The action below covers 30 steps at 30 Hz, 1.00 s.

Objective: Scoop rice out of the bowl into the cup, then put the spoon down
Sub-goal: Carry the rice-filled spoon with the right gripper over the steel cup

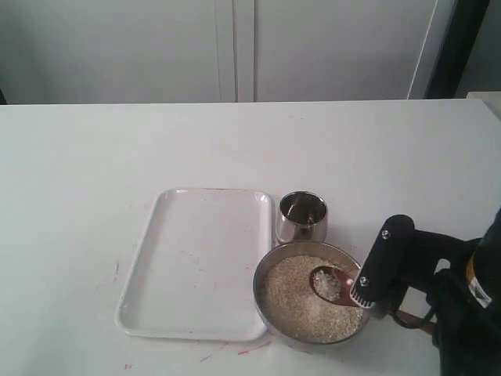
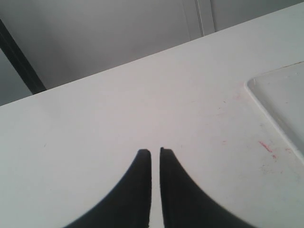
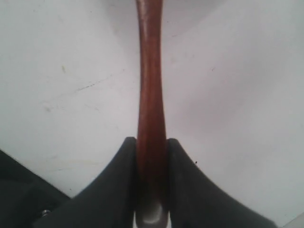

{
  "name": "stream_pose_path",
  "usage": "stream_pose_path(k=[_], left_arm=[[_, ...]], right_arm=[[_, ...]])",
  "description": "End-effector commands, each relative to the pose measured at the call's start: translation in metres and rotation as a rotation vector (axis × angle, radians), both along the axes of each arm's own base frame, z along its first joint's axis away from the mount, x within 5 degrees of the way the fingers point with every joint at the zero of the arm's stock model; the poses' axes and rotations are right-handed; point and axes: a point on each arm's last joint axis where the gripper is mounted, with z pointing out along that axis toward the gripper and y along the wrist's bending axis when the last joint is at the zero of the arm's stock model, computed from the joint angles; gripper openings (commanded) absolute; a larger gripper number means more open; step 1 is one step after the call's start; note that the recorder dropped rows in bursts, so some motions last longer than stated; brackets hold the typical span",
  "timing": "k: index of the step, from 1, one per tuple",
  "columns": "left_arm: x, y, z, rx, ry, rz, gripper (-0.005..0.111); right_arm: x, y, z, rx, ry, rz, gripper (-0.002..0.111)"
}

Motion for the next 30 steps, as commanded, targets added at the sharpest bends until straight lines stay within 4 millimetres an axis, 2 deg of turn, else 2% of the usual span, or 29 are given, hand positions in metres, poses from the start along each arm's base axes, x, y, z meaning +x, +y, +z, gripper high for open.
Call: stream_pose_path(k=[1, 8, 15, 20, 24, 30], left_arm=[[0.000, 0.000, 0.003, -0.010, -0.012, -0.004, 0.014], [0.000, 0.000, 0.003, -0.010, -0.012, -0.004, 0.014], [0.000, 0.000, 0.003, -0.010, -0.012, -0.004, 0.014], [0.000, 0.000, 0.003, -0.010, -0.012, -0.004, 0.014], [0.000, 0.000, 0.003, -0.010, -0.012, -0.004, 0.014], [0.000, 0.000, 0.003, -0.010, -0.012, -0.004, 0.014]], right_arm=[[0.004, 0.000, 0.014, 0.023, -0.023, -0.069, 0.000], [0.021, 0.011, 0.042, 0.063, -0.074, -0.113, 0.000], [0.072, 0.012, 0.061, 0.058, -0.085, -0.161, 0.000], [0.102, 0.003, 0.058, -0.032, -0.093, -0.120, 0.000], [0.110, 0.001, 0.051, -0.121, -0.083, -0.044, 0.000], [0.115, 0.002, 0.042, -0.153, -0.046, 0.014, 0.000]])
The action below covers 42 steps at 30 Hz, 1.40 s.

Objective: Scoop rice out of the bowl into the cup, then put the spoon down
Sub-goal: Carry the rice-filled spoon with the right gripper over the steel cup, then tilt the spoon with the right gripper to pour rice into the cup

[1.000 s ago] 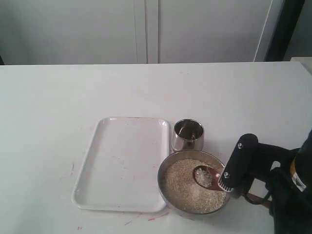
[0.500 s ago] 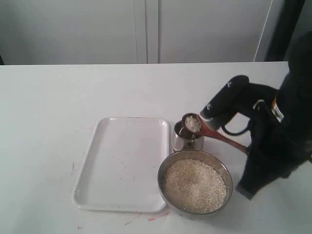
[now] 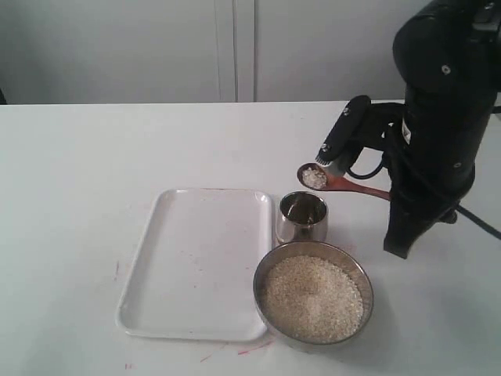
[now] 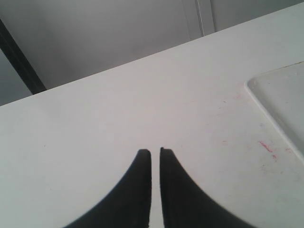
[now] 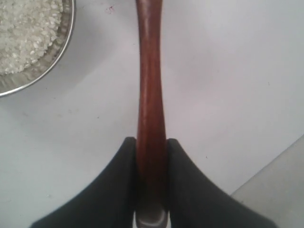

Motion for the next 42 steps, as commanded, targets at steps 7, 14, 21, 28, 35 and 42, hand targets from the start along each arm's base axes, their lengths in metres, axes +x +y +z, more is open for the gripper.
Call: stream_pose_path(k=[7, 14, 21, 28, 35, 42], left_arm=[[0.000, 0.000, 0.003, -0.010, -0.012, -0.004, 0.014], [0.000, 0.000, 0.003, -0.010, -0.012, -0.004, 0.014], [0.000, 0.000, 0.003, -0.010, -0.012, -0.004, 0.014], [0.000, 0.000, 0.003, -0.010, -0.012, -0.004, 0.014], [0.000, 0.000, 0.003, -0.010, -0.012, -0.004, 0.014], [0.000, 0.000, 0.003, -0.010, -0.012, -0.004, 0.014]], right_arm=[[0.011, -0.004, -0.010, -0.090, 0.023, 0.041, 0.000], [0.017, -0.004, -0.019, -0.134, 0.045, 0.057, 0.000], [0.019, -0.005, -0.023, -0.161, 0.049, 0.067, 0.000], [0.021, -0.004, -0.021, -0.228, 0.021, 0.118, 0.000], [0.021, 0.015, -0.021, -0.301, -0.019, 0.221, 0.000], [0.023, 0.016, -0.022, -0.373, -0.029, 0.243, 0.000]])
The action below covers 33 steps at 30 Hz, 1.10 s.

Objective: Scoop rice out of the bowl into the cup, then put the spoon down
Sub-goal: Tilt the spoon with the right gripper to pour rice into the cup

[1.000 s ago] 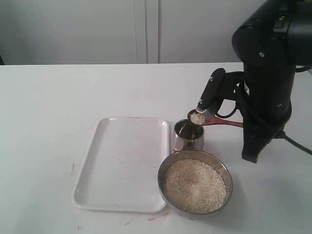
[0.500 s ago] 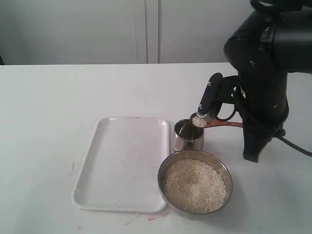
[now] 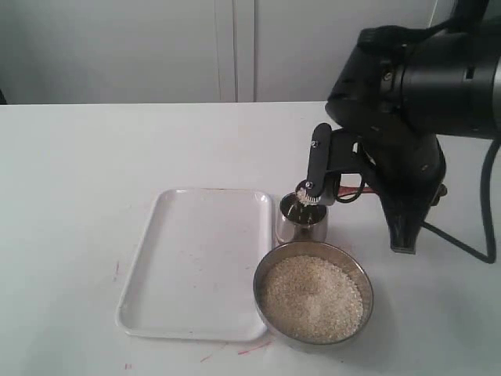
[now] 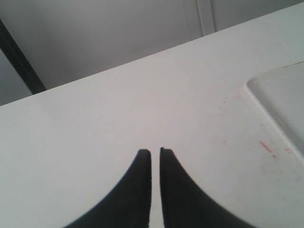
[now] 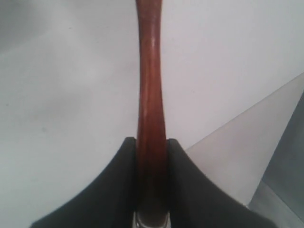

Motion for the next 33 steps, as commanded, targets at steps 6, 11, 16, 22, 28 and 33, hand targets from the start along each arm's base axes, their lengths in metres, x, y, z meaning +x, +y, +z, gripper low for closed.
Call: stream_pose_path(k=[6, 11, 16, 22, 28, 33], left_arm=[[-0.0002, -0.0002, 0.0026, -0.010, -0.012, -0.004, 0.014], [-0.0002, -0.0002, 0.0026, -0.010, -0.012, -0.004, 0.014], [-0.0002, -0.0002, 0.0026, -0.010, -0.012, -0.004, 0.014], [-0.0002, -0.0002, 0.0026, -0.010, -0.012, -0.004, 0.014], [-0.0002, -0.0002, 0.0026, -0.010, -0.012, -0.004, 0.014], [-0.0002, -0.0002, 0.0026, -0.010, -0.012, -0.004, 0.014]], right_arm=[[0.0038, -0.0021, 0.0036, -0.063, -0.032, 0.023, 0.000], [0.0060, -0.0013, 0.0041, -0.060, -0.051, 0.042, 0.000], [0.0076, 0.0004, 0.0049, -0.064, -0.066, 0.067, 0.000], [0.0090, 0.0002, 0.0077, -0.109, -0.083, 0.094, 0.000], [0.0091, -0.0015, 0.0094, -0.149, -0.075, 0.112, 0.000], [0.0102, 0.0000, 0.0097, -0.179, -0.072, 0.147, 0.000]])
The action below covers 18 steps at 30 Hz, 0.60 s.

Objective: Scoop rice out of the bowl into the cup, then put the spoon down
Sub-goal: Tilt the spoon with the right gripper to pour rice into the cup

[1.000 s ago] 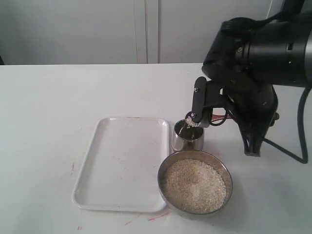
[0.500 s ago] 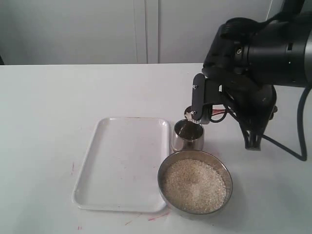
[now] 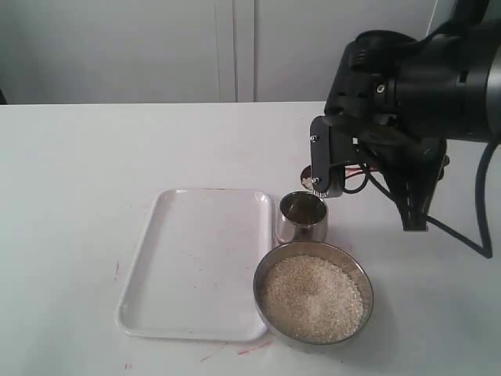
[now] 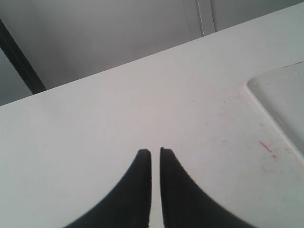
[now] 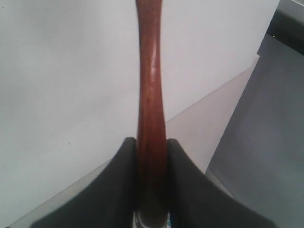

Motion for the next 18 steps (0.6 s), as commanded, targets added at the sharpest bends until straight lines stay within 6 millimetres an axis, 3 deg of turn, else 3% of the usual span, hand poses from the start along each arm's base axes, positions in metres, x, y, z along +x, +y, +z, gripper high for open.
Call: stream_pose_path(k=[1, 18], left_arm=[[-0.0002, -0.0002, 0.0026, -0.010, -0.012, -0.004, 0.014], [-0.0002, -0.0002, 0.0026, -0.010, -0.012, -0.004, 0.014]], right_arm=[[0.0014, 0.0020, 0.0026, -0.054, -0.001, 0.043, 0.000], [0.0025, 0.0113, 0.0061, -0.170, -0.022, 0.129, 0.000]])
